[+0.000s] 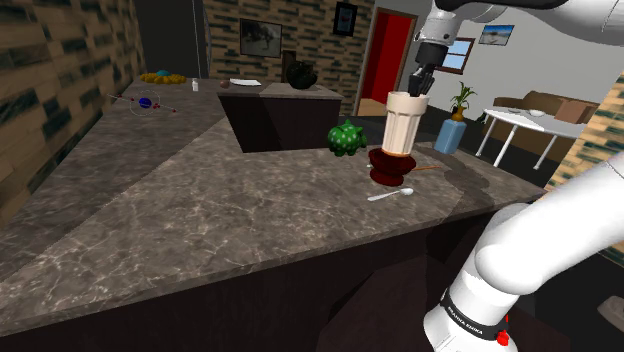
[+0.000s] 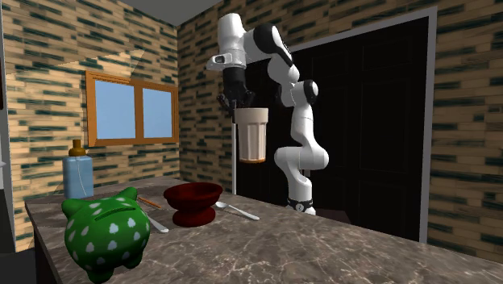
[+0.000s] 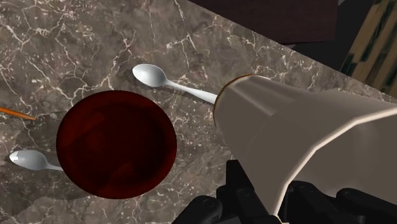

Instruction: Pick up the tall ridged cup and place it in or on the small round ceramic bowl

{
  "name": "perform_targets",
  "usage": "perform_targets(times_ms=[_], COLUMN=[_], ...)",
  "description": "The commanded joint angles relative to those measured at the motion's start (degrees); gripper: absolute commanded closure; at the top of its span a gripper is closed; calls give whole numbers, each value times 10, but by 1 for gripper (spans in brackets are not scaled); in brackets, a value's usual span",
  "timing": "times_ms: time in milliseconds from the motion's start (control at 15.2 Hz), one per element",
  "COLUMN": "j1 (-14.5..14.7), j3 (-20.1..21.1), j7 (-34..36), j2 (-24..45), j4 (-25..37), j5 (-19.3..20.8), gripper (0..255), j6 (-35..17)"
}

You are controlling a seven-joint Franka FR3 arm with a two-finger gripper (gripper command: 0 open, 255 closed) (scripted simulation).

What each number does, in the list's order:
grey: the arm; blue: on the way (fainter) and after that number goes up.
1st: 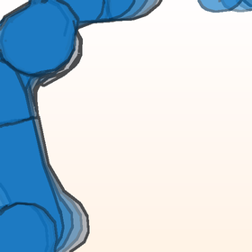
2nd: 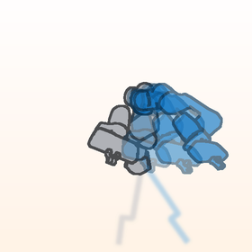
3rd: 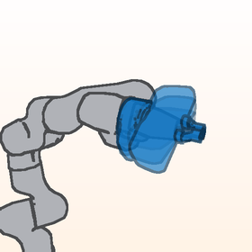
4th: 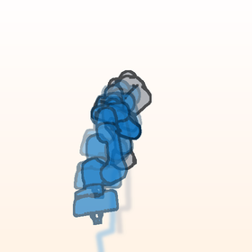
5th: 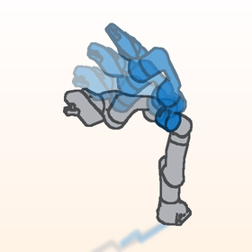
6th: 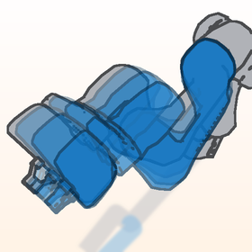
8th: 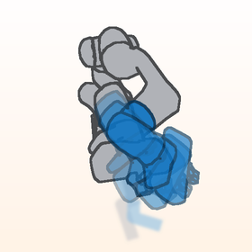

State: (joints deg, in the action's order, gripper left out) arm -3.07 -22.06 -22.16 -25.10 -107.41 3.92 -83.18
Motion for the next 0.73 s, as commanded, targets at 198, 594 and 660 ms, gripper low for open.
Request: perform_targets(times_ms=[198,594,660], j1=[-3,-35,-48], j3=[-64,-146,-158], j7=[-76,-185,-205], j2=[100,262,295], j4=[114,295,333], j5=[-18,-94,-114], gripper=[255,255,255], j6=[19,68,82])
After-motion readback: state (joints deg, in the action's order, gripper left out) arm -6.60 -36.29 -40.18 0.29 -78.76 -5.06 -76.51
